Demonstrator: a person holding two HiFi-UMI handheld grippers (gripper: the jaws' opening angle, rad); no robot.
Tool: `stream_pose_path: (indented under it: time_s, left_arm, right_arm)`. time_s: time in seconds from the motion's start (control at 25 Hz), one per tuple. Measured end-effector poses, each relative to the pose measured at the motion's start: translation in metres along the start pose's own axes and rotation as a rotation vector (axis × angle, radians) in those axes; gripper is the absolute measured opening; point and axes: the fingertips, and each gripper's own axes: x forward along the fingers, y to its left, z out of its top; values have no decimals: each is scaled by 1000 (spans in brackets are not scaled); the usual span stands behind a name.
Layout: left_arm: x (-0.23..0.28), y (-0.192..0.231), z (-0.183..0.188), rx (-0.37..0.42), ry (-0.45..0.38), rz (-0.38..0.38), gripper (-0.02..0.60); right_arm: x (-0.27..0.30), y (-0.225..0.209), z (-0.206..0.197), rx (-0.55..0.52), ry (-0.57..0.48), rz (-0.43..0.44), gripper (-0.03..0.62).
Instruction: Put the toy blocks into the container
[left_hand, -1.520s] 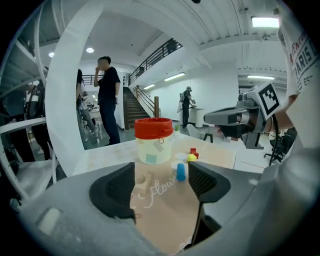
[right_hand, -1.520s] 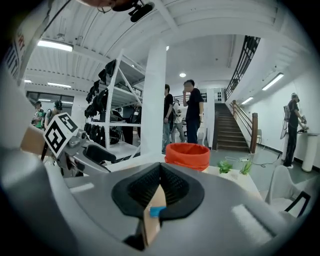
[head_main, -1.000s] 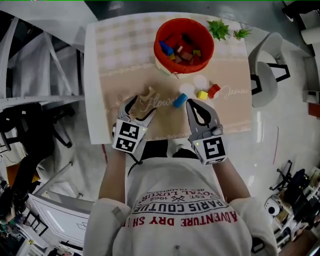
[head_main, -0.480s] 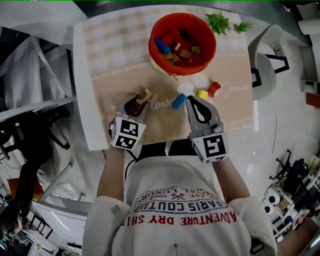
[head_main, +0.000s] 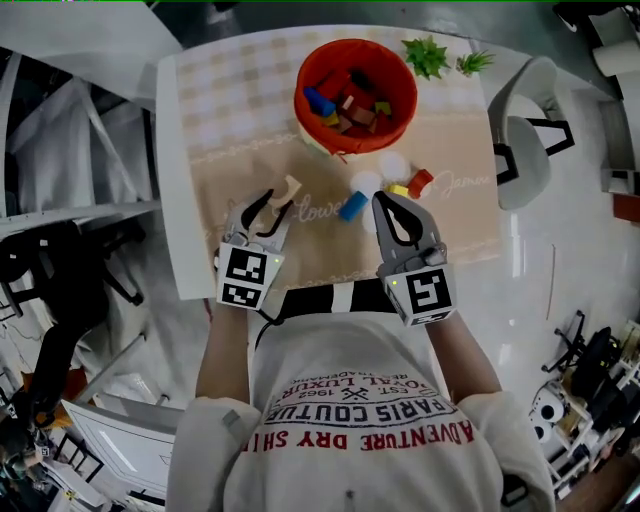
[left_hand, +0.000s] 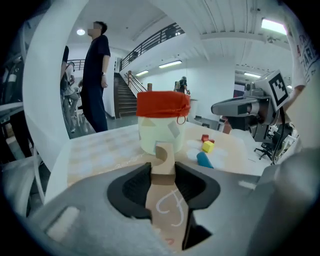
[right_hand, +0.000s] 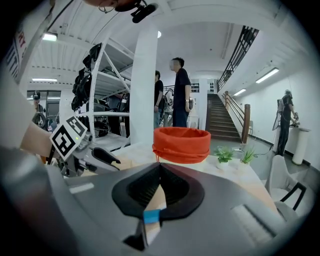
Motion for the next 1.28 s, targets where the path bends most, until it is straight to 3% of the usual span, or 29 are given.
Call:
stream_pose_path:
  time_s: [0.36,0.6,0.88,1.28]
  left_arm:
    - [-36,-14,101,16,-214,73,158]
    - [-42,-25,161,78,-289,125,158]
    - [-9,-30,209,113,-313,138,158]
    - [59,-33,214,155,-182,124,160]
  right_arm:
    - [-16,-33,49,-50,-115,22,2]
    - [-27,-59,76,-76,-177,31,2]
    - [-32,-92,94,-104,-217,33,2]
    - [-37,-140,82,-76,-182,-16,2]
